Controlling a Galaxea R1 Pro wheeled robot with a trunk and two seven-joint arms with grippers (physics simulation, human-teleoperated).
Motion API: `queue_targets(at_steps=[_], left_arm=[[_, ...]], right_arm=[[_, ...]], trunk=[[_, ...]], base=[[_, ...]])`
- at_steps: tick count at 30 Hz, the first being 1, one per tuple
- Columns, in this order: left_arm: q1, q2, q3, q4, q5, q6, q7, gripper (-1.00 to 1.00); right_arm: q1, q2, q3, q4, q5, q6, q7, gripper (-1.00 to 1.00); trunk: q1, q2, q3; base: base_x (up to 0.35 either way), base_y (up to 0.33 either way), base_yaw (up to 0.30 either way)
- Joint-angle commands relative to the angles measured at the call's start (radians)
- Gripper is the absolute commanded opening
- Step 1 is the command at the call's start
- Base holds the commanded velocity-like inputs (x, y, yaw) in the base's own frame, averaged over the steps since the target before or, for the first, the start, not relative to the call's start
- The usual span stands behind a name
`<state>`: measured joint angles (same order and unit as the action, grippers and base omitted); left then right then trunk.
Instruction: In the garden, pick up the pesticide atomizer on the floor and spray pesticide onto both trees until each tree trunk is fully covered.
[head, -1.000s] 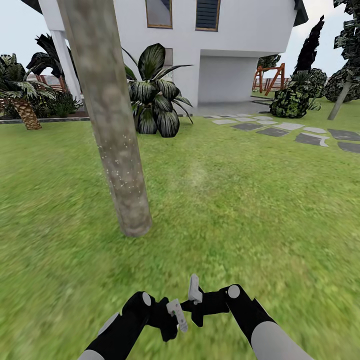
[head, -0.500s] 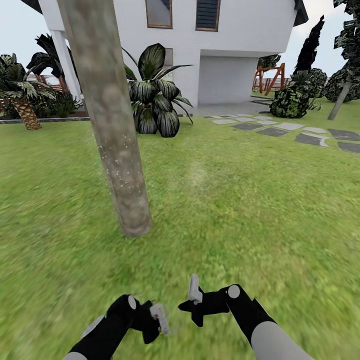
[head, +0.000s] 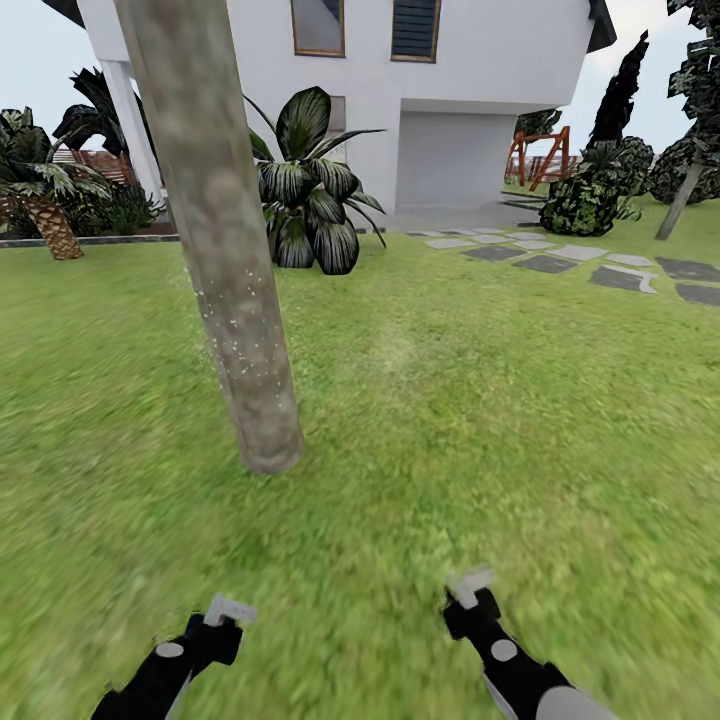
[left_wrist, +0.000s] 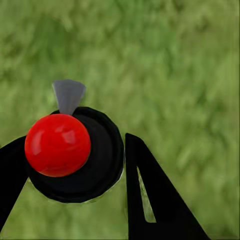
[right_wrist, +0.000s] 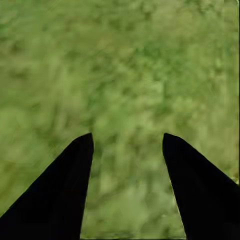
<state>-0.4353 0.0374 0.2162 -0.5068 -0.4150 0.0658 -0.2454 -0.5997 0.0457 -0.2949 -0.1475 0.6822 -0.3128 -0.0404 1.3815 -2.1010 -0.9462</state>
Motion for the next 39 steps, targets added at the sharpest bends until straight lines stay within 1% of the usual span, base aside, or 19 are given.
queue_targets(at_steps=[1, 2, 3, 4, 5, 6, 8, 9, 10, 11, 12, 14, 16, 18, 29, 31, 32, 39], left_arm=[[0.0, -0.006, 0.001, 0.026, 0.032, -0.047, 0.036, -1.0], [0.0, -0.013, 0.001, 0.045, 0.075, -0.09, 0.081, -1.0], [0.001, -0.018, 0.002, 0.052, 0.13, -0.117, 0.139, -1.0], [0.004, -0.02, 0.002, 0.057, 0.167, -0.141, 0.166, -1.0], [0.012, -0.02, 0.002, 0.066, 0.192, -0.169, 0.175, -1.0], [0.036, -0.02, 0.002, 0.077, 0.221, -0.203, 0.181, -1.0], [0.08, -0.02, 0.002, 0.087, 0.278, -0.246, 0.185, -1.0], [0.095, -0.021, 0.002, 0.09, 0.29, -0.252, 0.186, -1.0], [0.109, -0.029, 0.002, 0.092, 0.301, -0.258, 0.187, -1.0], [0.111, -0.04, 0.002, 0.092, 0.301, -0.259, 0.187, -1.0], [0.118, -0.046, 0.002, 0.092, 0.3, -0.26, 0.19, -1.0], [0.138, -0.047, 0.007, 0.086, 0.301, -0.267, 0.192, -1.0], [0.141, -0.047, 0.008, 0.091, 0.3, -0.302, 0.192, -1.0], [0.143, -0.047, 0.008, 0.091, 0.3, -0.318, 0.193, -1.0], [0.144, -0.047, 0.009, 0.093, 0.297, -0.322, 0.194, -1.0], [0.144, -0.047, 0.008, 0.093, 0.298, -0.324, 0.214, -1.0], [0.144, -0.048, 0.007, 0.094, 0.3, -0.325, 0.244, -1.0], [0.144, -0.048, 0.006, 0.094, 0.301, -0.325, 0.254, -1.0]], right_arm=[[0.001, -0.001, -0.001, 0.006, -0.023, 0.0, -0.021, 1.0], [0.002, -0.002, -0.002, 0.009, -0.07, 0.0, -0.033, 1.0], [0.003, -0.002, -0.002, 0.009, -0.131, 0.0, -0.038, 1.0], [0.003, -0.002, -0.002, 0.011, -0.163, 0.0, -0.04, 1.0], [0.01, -0.003, -0.002, 0.012, -0.175, 0.0, -0.04, 1.0], [0.032, -0.004, -0.002, 0.012, -0.18, -0.001, -0.041, 1.0], [0.062, -0.006, -0.002, 0.012, -0.185, -0.001, -0.04, 1.0], [0.073, -0.011, -0.002, 0.012, -0.185, -0.002, -0.04, 1.0], [0.097, -0.034, -0.001, 0.012, -0.186, -0.001, -0.04, 1.0], [0.101, -0.039, -0.001, 0.013, -0.187, -0.003, -0.04, 1.0], [0.124, -0.046, -0.002, 0.013, -0.188, -0.003, -0.04, 1.0], [0.14, -0.046, -0.002, 0.012, -0.189, -0.004, -0.041, 1.0], [0.141, -0.046, -0.003, 0.012, -0.196, -0.003, -0.041, 1.0], [0.141, -0.046, -0.003, 0.014, -0.199, -0.003, -0.041, 1.0], [0.141, -0.044, -0.004, 0.011, -0.202, -0.002, -0.041, 1.0], [0.142, -0.045, -0.004, 0.011, -0.202, -0.002, -0.041, 1.0], [0.141, -0.046, -0.004, 0.011, -0.202, -0.002, -0.041, 1.0], [0.142, -0.046, -0.004, 0.011, -0.202, -0.002, -0.04, 1.0]], trunk=[[0.0, 0.0, 0.0], [0.0, 0.0, 0.0], [0.0, 0.0, 0.0], [0.0, 0.0, 0.0], [0.0, 0.0, 0.0], [0.0, 0.0, 0.0], [0.0, 0.0, 0.0], [0.0, 0.0, 0.0], [0.0, 0.0, 0.0], [0.0, 0.0, 0.0], [0.0, 0.0, 0.0], [0.0, 0.0, 0.0], [0.0, 0.0, 0.0], [0.0, 0.0, 0.0], [0.0, 0.0, 0.003], [0.0, 0.0, 0.003], [0.0, 0.0, 0.003], [0.0, 0.0, 0.003]], base=[[0.0, 0.0, 0.0], [0.0, 0.0, 0.0], [0.0, 0.0, 0.0], [0.0, 0.0, 0.0], [0.0, 0.0, 0.0], [0.0, 0.0, 0.0], [0.0, 0.0, 0.0], [0.0, 0.0, 0.0], [0.0, 0.0, 0.0], [0.0, 0.0, 0.0], [0.0, 0.0, 0.0], [0.0, 0.0, -0.087], [0.0, 0.0, -0.235], [0.0, 0.0, -0.264], [0.0, 0.0, -0.288], [0.0, -0.063, -0.3], [-0.065, -0.236, -0.3], [-0.152, -0.26, -0.3]])
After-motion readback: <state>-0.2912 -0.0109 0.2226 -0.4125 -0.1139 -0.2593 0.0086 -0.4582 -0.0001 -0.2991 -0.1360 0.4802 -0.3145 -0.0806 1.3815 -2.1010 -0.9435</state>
